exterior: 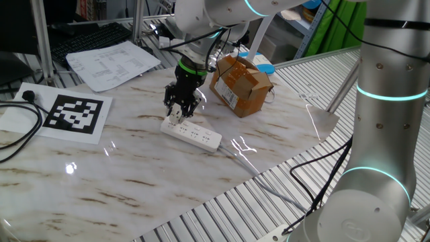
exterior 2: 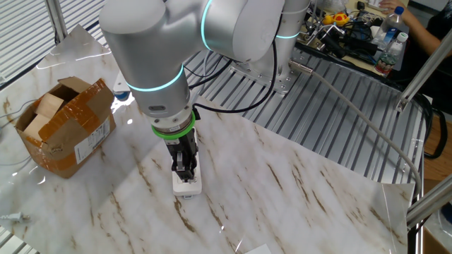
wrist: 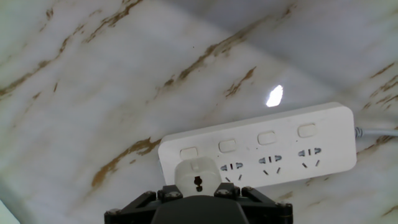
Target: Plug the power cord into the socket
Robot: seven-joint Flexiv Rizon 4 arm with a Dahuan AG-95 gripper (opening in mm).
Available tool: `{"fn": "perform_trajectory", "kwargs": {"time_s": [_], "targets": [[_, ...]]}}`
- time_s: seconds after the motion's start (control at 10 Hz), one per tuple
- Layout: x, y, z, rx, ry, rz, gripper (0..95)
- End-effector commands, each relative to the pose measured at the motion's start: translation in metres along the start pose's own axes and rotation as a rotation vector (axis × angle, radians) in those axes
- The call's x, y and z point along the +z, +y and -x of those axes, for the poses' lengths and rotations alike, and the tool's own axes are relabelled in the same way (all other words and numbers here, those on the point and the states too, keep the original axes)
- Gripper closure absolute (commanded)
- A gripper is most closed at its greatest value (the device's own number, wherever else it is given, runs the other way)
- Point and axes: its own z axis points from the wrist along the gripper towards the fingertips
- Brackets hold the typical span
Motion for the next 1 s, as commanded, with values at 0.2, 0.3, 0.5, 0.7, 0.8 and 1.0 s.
{"fn": "perform_trajectory", "kwargs": {"time_s": [0.2,0.3,0.5,0.7,0.8,1.0], "targets": [[0.0017,0.0009,0.0005,0.002,0.007,0.006,95.0],[0.0019,0.0009,0.0006,0.008,0.011,0.008,95.0],[0.0017,0.0008,0.0002,0.014,0.020,0.009,95.0],[0.0012,0.0007,0.0000,0.012,0.022,0.005,95.0],[0.0012,0.0009,0.0000,0.011,0.023,0.003,95.0],[-0.0014,0.0011,-0.0002,0.002,0.017,-0.009,95.0]]}}
